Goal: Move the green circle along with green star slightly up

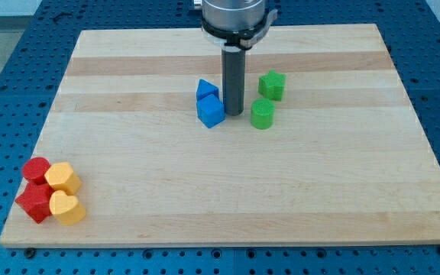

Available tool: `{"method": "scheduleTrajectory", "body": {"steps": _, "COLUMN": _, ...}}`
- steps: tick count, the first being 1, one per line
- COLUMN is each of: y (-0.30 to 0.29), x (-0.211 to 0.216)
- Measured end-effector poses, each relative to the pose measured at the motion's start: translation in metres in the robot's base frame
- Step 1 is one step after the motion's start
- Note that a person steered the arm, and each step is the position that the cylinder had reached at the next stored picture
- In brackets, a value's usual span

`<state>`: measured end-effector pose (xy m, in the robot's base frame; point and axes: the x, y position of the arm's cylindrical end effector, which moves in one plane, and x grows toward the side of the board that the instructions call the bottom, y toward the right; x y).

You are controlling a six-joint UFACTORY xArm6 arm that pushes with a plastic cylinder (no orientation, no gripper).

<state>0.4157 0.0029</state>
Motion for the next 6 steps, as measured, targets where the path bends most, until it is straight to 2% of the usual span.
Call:
{"method": "scheduleTrajectory", "body": {"steps": 2, "y": 0.010, "x": 0.044}}
{"method": "scheduleTrajectory", "body": {"steps": 3, "y": 0.052, "x": 0.035}}
{"method": "scheduleTrajectory", "body": {"steps": 4, "y": 0.067, "x": 0.001}}
{"method": "scheduleTrajectory", "body": {"steps": 5, "y": 0.067, "x": -0.040}}
{"method": "scheduleTrajectory", "body": {"steps": 6, "y": 0.067, "x": -0.052}}
